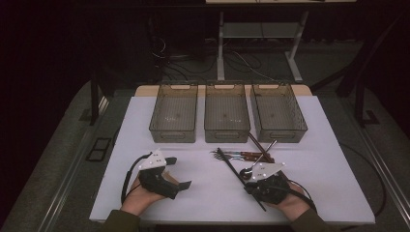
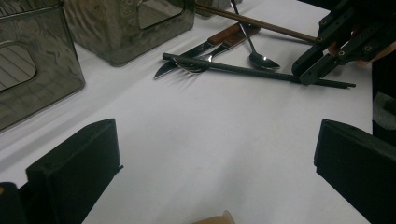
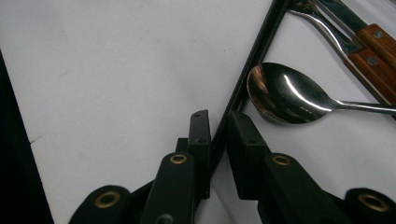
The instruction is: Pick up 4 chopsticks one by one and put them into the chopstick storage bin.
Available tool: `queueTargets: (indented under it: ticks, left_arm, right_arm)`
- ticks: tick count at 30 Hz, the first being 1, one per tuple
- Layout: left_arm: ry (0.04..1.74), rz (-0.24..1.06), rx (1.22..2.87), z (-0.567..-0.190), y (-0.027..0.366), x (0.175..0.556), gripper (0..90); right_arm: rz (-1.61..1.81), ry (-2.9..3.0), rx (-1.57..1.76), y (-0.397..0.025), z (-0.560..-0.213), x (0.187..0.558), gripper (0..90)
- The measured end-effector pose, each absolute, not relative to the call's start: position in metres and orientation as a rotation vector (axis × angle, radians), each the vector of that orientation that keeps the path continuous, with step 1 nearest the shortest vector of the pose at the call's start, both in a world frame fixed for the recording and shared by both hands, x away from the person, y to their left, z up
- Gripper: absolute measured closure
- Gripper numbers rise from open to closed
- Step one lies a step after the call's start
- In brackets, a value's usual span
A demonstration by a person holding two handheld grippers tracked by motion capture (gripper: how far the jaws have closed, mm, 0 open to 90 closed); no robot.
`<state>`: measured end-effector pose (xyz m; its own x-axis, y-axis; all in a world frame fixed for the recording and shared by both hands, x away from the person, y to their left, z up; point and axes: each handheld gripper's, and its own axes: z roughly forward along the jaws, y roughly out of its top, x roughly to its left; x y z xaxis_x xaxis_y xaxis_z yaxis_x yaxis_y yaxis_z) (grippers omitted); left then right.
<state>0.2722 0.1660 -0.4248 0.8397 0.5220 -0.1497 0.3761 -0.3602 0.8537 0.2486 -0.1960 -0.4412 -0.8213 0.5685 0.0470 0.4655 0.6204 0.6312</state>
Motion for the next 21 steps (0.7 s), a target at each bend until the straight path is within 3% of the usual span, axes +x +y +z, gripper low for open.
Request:
queueTargets:
  ticks: [6,11,12,21]
  left_arm:
    - [0.662,0.181,1.989,-0.4244,0.1663,0.2722,0.0]
    - [0.663,0.179,1.989,-0.4245,0.1661,0.2722,0.0]
    - [0.663,0.179,1.989,-0.4245,0.1661,0.2721,0.0]
    - [0.662,0.181,1.988,-0.4242,0.1665,0.2722,0.0]
  right_arm:
    - [0.973,2.682,0.862,-0.1962,-0.4406,0.2485,80.0]
    - [0.994,2.662,0.88,-0.202,-0.4378,0.2504,85.2]
    - [0.993,2.65,0.874,-0.2032,-0.4368,0.2505,89.7]
    - [0.957,2.667,0.883,-0.2008,-0.4394,0.2501,89.5]
